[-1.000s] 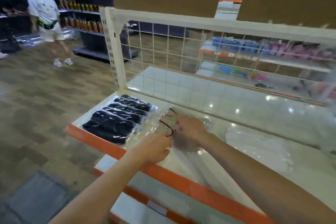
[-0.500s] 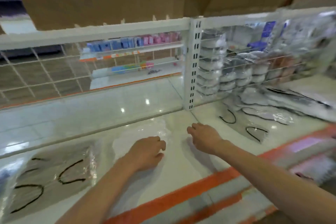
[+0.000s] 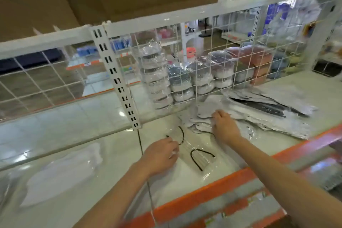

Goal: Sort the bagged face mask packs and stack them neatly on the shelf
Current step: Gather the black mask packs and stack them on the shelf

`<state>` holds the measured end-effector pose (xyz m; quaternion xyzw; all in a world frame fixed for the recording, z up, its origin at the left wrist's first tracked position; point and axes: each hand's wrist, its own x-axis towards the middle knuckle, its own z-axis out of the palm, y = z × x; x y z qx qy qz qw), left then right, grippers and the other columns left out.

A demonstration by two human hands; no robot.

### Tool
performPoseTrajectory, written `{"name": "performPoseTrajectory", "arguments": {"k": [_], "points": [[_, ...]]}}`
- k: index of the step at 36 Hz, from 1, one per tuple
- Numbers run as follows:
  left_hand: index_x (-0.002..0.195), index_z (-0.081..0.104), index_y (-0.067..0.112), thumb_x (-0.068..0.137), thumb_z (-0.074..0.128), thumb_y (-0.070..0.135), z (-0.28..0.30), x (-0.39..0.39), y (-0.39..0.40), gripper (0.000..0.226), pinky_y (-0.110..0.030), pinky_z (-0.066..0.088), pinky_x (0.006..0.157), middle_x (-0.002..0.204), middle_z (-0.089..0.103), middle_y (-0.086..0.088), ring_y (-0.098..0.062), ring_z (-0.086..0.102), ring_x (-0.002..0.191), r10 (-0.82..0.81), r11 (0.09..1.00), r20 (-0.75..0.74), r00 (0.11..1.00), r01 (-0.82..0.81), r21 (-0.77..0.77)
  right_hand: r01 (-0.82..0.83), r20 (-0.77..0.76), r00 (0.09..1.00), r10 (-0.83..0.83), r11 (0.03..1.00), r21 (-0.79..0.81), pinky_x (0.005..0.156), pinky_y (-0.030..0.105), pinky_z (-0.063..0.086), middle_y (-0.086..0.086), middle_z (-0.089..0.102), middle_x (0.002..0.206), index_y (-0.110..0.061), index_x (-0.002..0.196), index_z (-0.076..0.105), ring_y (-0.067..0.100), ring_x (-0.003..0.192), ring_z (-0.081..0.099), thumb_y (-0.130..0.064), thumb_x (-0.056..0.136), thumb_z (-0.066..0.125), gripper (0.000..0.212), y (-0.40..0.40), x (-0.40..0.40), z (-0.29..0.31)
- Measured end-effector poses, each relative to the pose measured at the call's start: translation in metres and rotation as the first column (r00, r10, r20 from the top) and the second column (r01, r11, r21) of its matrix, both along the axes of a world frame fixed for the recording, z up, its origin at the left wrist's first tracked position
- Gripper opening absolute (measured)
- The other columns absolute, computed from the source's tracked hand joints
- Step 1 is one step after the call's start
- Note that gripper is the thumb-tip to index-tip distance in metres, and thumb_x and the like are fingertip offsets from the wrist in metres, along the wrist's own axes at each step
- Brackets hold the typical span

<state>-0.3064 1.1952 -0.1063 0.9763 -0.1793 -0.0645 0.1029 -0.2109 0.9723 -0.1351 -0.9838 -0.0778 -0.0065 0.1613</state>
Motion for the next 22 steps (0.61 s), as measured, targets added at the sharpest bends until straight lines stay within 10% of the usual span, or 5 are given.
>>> {"name": "performPoseTrajectory", "arguments": {"k": [4,13,16,19,22], "points": [[0.115,0.059,0.02,0.094,0.048,0.029,-0.002,0.004,-0.028,0.025,-0.026,0.044,0.087,0.111,0.054,0.004,-0.012,0.053,0.102,0.091,0.989,-0.007,0.996,-0.091,-0.114,-0.025,-0.061,0.998,0.022,0.998,-0.049,0.11,0.036,0.032,0.009,0.022,0.154,-0.008,0.141,0.034,0.028,0.137,0.03,-0.008,0.092,0.045,0.05,-0.022,0.026,0.0],[0.098,0.066,0.021,0.089,0.062,0.02,-0.005,0.008,-0.037,0.009,-0.004,0.042,0.073,0.092,0.063,0.011,0.005,0.058,0.082,0.333,0.812,-0.11,0.936,-0.344,-0.472,-0.194,0.052,0.971,0.235,0.893,-0.406,0.095,0.037,0.034,0.005,0.061,0.118,-0.02,0.116,0.061,0.025,0.115,0.047,-0.028,0.1,0.036,0.03,-0.009,0.032,0.019],[0.123,0.055,0.015,0.084,0.069,0.034,-0.005,0.014,-0.037,0.046,-0.018,0.045,0.089,0.113,0.063,0.001,-0.014,0.06,0.107,0.479,0.546,-0.276,0.833,-0.529,-0.649,-0.313,-0.028,0.949,0.314,0.949,0.035,0.08,0.031,0.037,0.01,0.062,0.1,-0.012,0.099,0.064,0.024,0.099,0.055,-0.03,0.101,0.038,0.032,-0.002,0.018,0.049],[0.136,0.041,0.012,0.078,0.065,0.057,0.005,0.016,-0.045,0.077,-0.034,0.04,0.104,0.135,0.052,-0.002,-0.019,0.052,0.122,0.353,0.299,-0.51,0.784,-0.612,-0.732,-0.01,-0.258,0.851,0.457,0.506,0.863,0.064,0.018,0.043,-0.003,0.066,0.072,-0.011,0.082,0.064,0.007,0.069,0.061,-0.021,0.097,0.05,0.022,-0.002,0.009,0.078],[0.128,0.053,0.01,0.085,0.059,0.045,0.009,0.015,-0.049,0.056,-0.041,0.043,0.101,0.125,0.063,-0.009,-0.023,0.059,0.117,0.115,0.06,-0.548,0.828,-0.557,-0.828,0.151,-0.307,0.753,0.582,0.301,0.942,0.074,0.022,0.05,-0.003,0.072,0.079,-0.014,0.087,0.067,0.009,0.075,0.065,-0.02,0.095,0.052,0.018,-0.005,0.013,0.077]]}}
